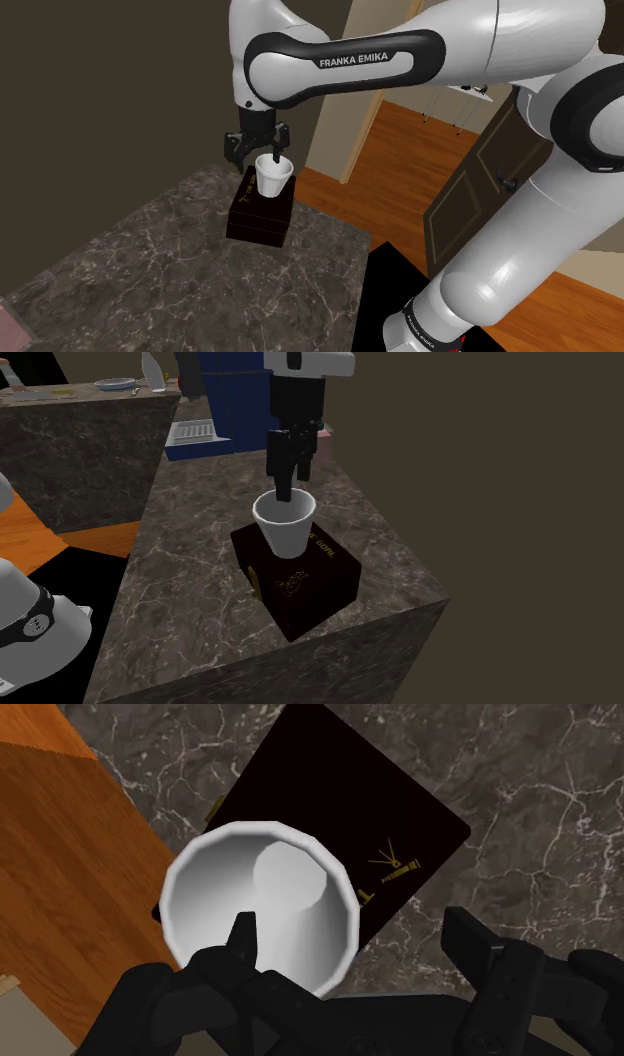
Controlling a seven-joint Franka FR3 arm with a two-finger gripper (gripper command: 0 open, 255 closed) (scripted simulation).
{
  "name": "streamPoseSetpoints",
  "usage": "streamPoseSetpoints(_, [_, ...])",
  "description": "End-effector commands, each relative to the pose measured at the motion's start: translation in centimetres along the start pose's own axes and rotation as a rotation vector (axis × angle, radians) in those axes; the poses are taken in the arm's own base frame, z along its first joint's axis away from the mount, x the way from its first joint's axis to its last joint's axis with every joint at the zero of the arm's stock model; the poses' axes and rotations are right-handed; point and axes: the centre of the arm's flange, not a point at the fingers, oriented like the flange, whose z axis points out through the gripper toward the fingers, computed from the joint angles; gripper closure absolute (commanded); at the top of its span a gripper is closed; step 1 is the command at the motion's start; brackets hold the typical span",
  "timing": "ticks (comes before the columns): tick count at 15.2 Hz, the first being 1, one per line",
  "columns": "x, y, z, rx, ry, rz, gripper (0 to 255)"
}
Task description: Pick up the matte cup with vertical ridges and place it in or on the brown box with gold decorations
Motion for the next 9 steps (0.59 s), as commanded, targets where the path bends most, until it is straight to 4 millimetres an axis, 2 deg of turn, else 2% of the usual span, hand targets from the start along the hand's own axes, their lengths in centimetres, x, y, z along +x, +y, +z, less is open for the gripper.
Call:
streamPoseSetpoints(1, [0.0,0.0,-2.3,-0.001,-0.001,0.000,0])
streamPoseSetpoints(2, [0.0,0.0,-3.3,-0.001,-0.001,0.000,0])
streamPoseSetpoints(9, [0.0,0.0,-3.3,-0.001,-0.001,0.000,0])
